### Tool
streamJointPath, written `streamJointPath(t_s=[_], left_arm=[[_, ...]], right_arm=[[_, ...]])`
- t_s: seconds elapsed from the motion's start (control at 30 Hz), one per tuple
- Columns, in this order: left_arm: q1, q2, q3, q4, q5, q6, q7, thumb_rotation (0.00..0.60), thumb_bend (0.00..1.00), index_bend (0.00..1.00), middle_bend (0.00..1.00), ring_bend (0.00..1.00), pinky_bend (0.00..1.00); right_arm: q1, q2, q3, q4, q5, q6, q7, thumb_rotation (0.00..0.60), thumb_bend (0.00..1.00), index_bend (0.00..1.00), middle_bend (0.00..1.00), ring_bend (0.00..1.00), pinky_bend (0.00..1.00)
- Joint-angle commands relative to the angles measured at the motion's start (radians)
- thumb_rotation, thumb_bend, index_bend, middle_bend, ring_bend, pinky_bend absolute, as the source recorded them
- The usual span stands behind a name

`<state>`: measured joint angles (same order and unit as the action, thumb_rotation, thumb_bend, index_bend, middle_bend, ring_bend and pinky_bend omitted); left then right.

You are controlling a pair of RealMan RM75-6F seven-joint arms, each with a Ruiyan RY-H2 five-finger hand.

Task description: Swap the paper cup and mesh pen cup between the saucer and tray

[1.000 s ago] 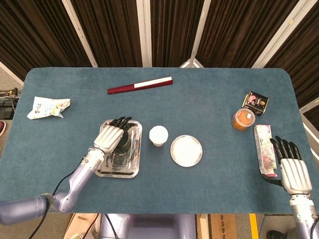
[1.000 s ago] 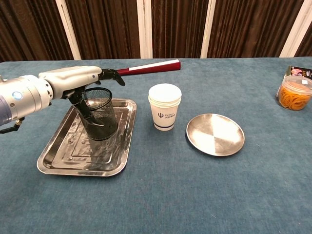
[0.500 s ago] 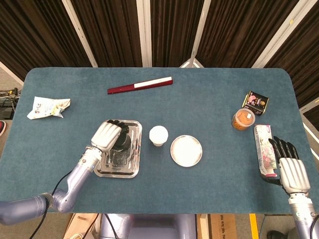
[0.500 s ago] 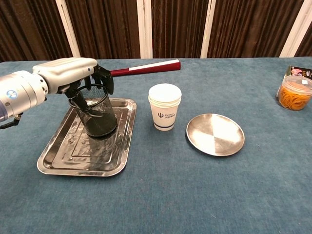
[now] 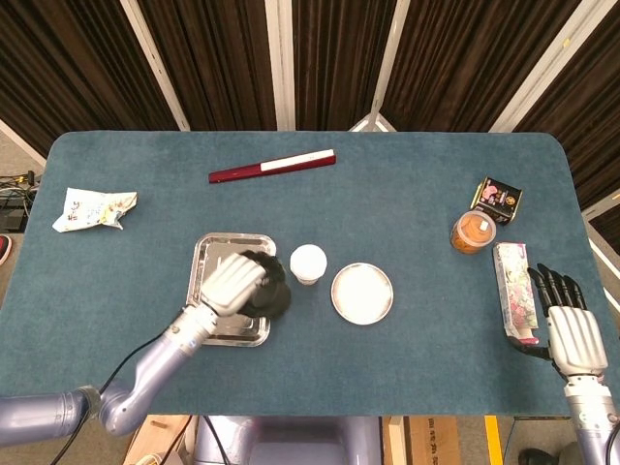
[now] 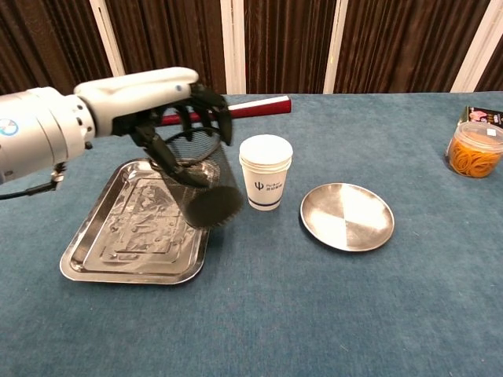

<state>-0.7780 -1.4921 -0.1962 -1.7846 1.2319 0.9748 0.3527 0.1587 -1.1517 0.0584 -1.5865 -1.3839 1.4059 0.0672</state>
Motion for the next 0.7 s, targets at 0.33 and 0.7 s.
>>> streamJointPath(t_s=[0.33,0.7], left_arm=[[-0.152,-0.156,0.002,-0.052,-0.217,-0.001,0.349,0.6,0.41,0.42,0.26,0.27,0.4],[-0.183,-0.223,0.03,-0.006,-0.287,0.065,0.461,0.6,0.2,0.32,0.15,0.16,0.37]], right_arm=[[-0.015,0.017,0.016,0.007,-0.002,0.005,0.044,0.6,0.0,0.0,0.0,0.0,0.0],[-0.023,0.022,0.028,0.022,-0.008,0.007,0.079,0.6,0.0,0.0,0.0,0.0,0.0]])
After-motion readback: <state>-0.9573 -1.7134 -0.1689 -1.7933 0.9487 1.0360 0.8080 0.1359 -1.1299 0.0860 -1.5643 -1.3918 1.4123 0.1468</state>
